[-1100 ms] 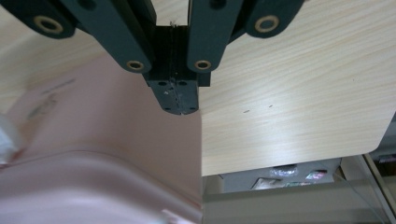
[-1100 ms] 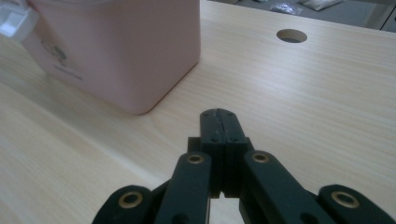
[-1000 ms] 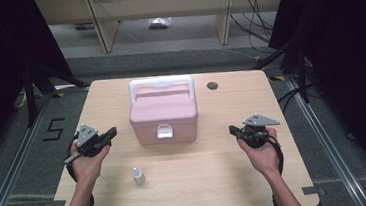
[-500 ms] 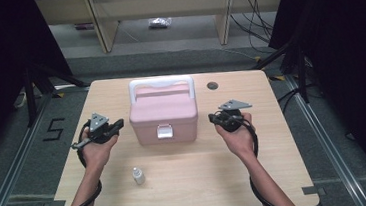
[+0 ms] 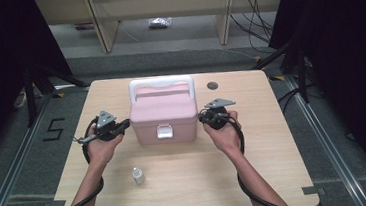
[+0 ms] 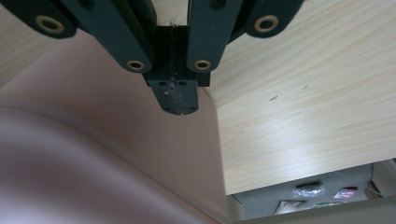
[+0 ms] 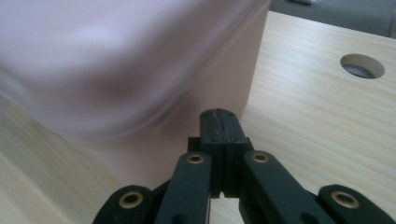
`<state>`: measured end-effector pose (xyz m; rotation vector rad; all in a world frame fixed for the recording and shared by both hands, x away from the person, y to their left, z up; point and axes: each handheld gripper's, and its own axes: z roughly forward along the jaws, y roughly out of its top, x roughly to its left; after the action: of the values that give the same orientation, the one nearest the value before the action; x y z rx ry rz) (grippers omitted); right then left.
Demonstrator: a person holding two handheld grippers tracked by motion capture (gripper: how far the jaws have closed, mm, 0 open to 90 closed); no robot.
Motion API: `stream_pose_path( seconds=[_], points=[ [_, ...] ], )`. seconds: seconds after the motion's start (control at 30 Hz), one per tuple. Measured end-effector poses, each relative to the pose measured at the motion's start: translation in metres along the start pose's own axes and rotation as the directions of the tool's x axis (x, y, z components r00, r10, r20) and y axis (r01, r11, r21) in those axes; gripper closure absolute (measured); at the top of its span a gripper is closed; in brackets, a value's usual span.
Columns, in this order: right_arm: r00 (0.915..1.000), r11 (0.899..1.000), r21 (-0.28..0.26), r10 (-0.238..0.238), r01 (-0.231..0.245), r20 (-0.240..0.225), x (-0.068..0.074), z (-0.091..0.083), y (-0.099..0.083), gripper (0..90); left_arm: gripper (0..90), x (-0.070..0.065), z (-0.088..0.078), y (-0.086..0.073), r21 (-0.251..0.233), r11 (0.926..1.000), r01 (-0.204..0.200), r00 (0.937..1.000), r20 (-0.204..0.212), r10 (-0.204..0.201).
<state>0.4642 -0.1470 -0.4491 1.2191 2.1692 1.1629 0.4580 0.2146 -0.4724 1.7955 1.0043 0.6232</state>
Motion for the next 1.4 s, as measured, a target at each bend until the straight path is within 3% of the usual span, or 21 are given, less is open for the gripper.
stream_pose_path(
  seconds=[0.17, 0.27, 0.3, 0.4, 0.47, 0.57, 0.6, 0.7, 0.77, 0.83, 0.9, 0.93, 1.0, 1.1, 1.17, 1.2, 1.27, 1.4],
  points=[
    [0.9999, 1.000, -0.006, -0.016, 0.016, 0.001, 0.001, 0.000, -0.001, 90.0, 90.0, -0.004, 0.000, 0.003, 0.014, 0.9989, -0.046, 0.9989, 0.008, 0.046],
    [0.9999, 1.000, -0.006, 0.012, -0.012, 0.003, 0.005, -0.001, -0.001, 90.0, 90.0, -0.002, -0.001, 0.003, 0.009, 0.9987, -0.050, 0.9985, 0.022, 0.050],
    [0.9986, 0.999, -0.022, -0.046, 0.046, 0.026, 0.001, 0.000, -0.001, 90.0, 90.0, -0.002, -0.002, 0.003, 0.008, 0.9982, -0.060, 0.9979, 0.024, 0.059],
    [1.0000, 1.000, -0.004, 0.000, 0.000, 0.001, 0.004, -0.002, -0.002, 90.0, 90.0, -0.004, -0.003, 0.002, 0.009, 0.9982, -0.059, 0.9979, 0.029, 0.059],
    [0.9995, 0.999, -0.007, -0.032, 0.032, 0.010, 0.003, -0.002, -0.002, 90.0, 90.0, -0.004, -0.005, 0.002, 0.016, 0.9976, -0.068, 0.9975, 0.022, 0.068],
    [0.9993, 0.999, -0.007, -0.036, 0.036, -0.012, 0.005, -0.005, -0.003, 90.0, 90.0, -0.005, -0.008, 0.001, 0.013, 0.9977, -0.067, 0.9975, 0.022, 0.067],
    [0.9997, 1.000, 0.004, -0.014, 0.014, -0.022, 0.008, -0.007, -0.005, 90.0, 90.0, -0.005, -0.009, 0.000, 0.011, 0.9972, -0.073, 0.9969, 0.030, 0.073],
    [0.9994, 1.000, 0.003, -0.009, 0.009, -0.033, 0.012, -0.013, -0.009, 90.0, 90.0, -0.008, -0.015, -0.003, 0.013, 0.9971, -0.075, 0.9968, 0.027, 0.075],
    [0.9984, 0.999, -0.011, -0.046, 0.046, -0.033, 0.013, -0.015, -0.012, 90.0, 90.0, -0.010, -0.019, -0.005, 0.011, 0.9967, -0.080, 0.9964, 0.028, 0.080],
    [0.9984, 1.000, -0.006, -0.025, 0.025, -0.051, 0.019, -0.020, -0.016, 90.0, 90.0, -0.012, -0.024, -0.007, 0.013, 0.9960, -0.088, 0.9959, 0.020, 0.088],
    [0.9969, 0.998, -0.005, -0.058, 0.058, -0.053, 0.022, -0.023, -0.018, 90.0, 90.0, -0.013, -0.028, -0.008, 0.014, 0.9944, -0.105, 0.9944, 0.015, 0.104],
    [0.9972, 0.999, -0.003, -0.034, 0.034, -0.067, 0.025, -0.025, -0.019, 90.0, 90.0, -0.014, -0.030, -0.009, 0.014, 0.9954, -0.095, 0.9954, 0.016, 0.095],
    [0.9967, 0.999, 0.003, -0.052, 0.052, -0.063, 0.028, -0.028, -0.021, 90.0, 90.0, -0.016, -0.033, -0.010, 0.015, 0.9944, -0.105, 0.9944, 0.013, 0.105],
    [0.9976, 0.999, -0.008, -0.039, 0.039, -0.058, 0.032, -0.030, -0.024, 90.0, 90.0, -0.017, -0.037, -0.012, 0.017, 0.9930, -0.117, 0.9931, 0.008, 0.117],
    [0.9955, 0.997, -0.012, -0.080, 0.079, -0.051, 0.030, -0.031, -0.025, 90.0, 90.0, -0.019, -0.038, -0.013, 0.015, 0.9946, -0.103, 0.9946, 0.014, 0.103],
    [0.9955, 0.997, -0.012, -0.080, 0.079, -0.051, 0.030, -0.031, -0.025, 90.0, 90.0, -0.018, -0.039, -0.013, 0.019, 0.9924, -0.122, 0.9926, 0.009, 0.121],
    [0.9964, 0.998, -0.007, -0.063, 0.063, -0.056, 0.032, -0.031, -0.025, 90.0, 90.0, -0.019, -0.040, -0.014, 0.010, 0.9939, -0.110, 0.9939, 0.012, 0.110],
    [0.9959, 0.997, -0.009, -0.077, 0.077, -0.048, 0.031, -0.032, -0.025, 90.0, 90.0, -0.020, -0.041, -0.015, 0.009, 0.9942, -0.107, 0.9942, 0.013, 0.107]
  ],
)
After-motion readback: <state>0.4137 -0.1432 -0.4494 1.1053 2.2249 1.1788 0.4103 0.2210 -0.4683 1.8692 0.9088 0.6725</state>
